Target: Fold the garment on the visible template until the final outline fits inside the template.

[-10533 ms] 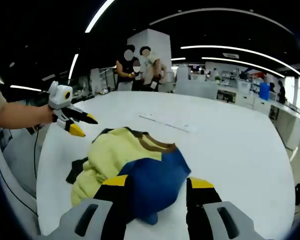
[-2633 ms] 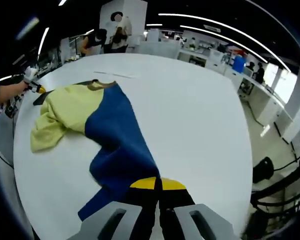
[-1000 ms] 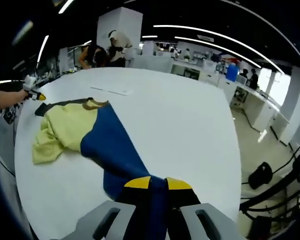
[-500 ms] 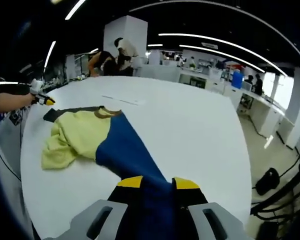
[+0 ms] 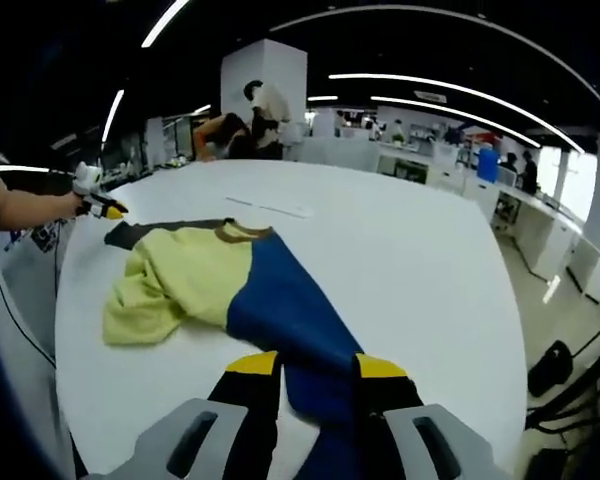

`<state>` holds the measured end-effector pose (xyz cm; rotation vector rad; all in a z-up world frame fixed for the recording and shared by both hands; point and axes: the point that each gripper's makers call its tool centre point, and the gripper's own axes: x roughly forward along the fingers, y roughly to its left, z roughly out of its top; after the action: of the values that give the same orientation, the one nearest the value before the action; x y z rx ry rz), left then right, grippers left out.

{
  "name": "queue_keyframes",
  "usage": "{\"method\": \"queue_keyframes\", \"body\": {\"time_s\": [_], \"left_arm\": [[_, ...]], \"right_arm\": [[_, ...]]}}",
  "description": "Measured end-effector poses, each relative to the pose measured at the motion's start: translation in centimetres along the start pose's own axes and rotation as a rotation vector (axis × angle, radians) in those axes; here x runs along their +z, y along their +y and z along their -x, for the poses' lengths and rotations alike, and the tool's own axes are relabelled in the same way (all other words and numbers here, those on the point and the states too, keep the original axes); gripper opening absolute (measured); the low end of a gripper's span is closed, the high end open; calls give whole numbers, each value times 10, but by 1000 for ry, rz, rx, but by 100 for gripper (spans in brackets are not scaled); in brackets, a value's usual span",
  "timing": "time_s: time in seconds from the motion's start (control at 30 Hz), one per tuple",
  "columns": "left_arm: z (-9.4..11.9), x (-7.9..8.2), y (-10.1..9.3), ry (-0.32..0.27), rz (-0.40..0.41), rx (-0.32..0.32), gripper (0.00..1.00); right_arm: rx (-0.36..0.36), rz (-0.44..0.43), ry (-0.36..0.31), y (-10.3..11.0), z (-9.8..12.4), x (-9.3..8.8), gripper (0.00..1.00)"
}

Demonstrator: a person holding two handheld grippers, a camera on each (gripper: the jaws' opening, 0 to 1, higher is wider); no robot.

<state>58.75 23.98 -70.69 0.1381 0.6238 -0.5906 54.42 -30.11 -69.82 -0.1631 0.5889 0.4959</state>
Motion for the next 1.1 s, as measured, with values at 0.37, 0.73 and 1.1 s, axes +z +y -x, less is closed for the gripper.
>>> {"method": "queue_keyframes", "body": {"time_s": [0.37,0.73,1.1], "left_arm": [[2,2,-19,-21,7,-35,31],[5,-2,-44,-8,-10,-86,37],[7,-4,-70,8,-42,-131,41]], "right_arm": [[37,3,-15,18,3,3,31],[77,23,-2,37,8,1,39],[98,32,29,43,13,-7,46]]}}
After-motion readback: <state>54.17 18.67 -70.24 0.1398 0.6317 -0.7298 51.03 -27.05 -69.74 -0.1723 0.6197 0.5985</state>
